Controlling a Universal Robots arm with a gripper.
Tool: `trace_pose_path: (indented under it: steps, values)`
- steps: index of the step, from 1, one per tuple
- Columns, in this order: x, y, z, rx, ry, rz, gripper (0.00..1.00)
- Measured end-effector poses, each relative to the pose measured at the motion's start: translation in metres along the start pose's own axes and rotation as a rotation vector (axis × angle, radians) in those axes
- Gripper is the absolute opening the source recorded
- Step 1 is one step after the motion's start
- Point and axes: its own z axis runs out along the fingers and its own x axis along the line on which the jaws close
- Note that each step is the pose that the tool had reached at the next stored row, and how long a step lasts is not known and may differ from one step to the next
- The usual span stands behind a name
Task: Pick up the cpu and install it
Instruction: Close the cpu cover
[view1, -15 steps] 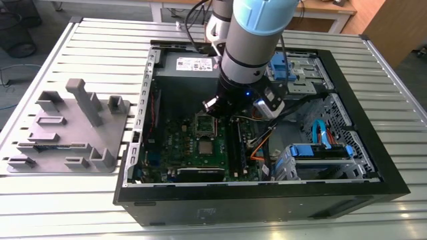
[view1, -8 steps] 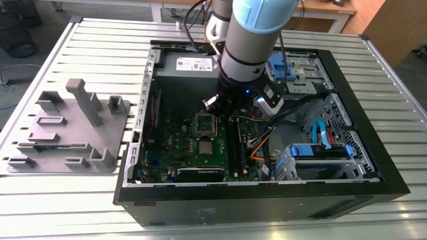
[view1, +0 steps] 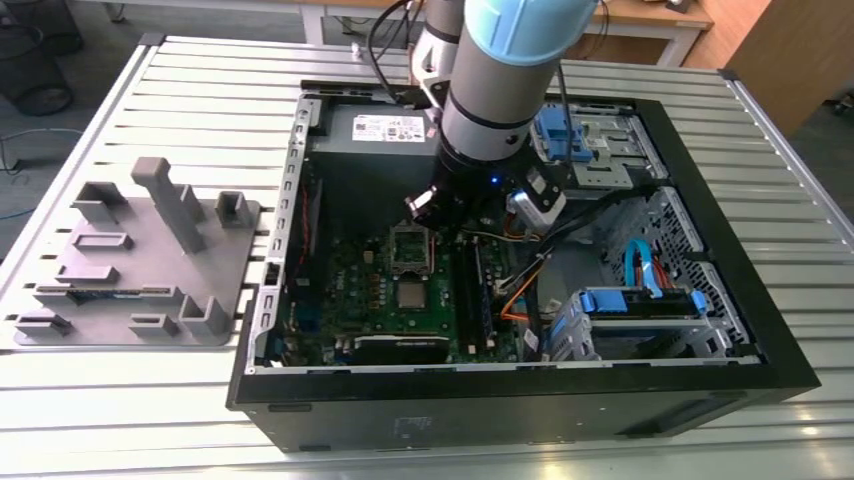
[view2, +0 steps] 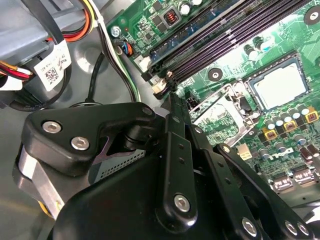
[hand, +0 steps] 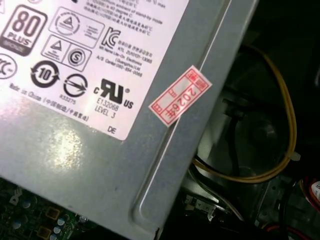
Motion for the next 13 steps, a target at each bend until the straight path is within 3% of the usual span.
trace_pose_path:
  steps: [8,13]
  values:
    - [-0.0011,0.0023,0.0028,0.0,0.0013,-0.009,0.11]
    - [-0.0011,0.0024,0.0039,-0.0082,-0.0015,-0.017,0.11]
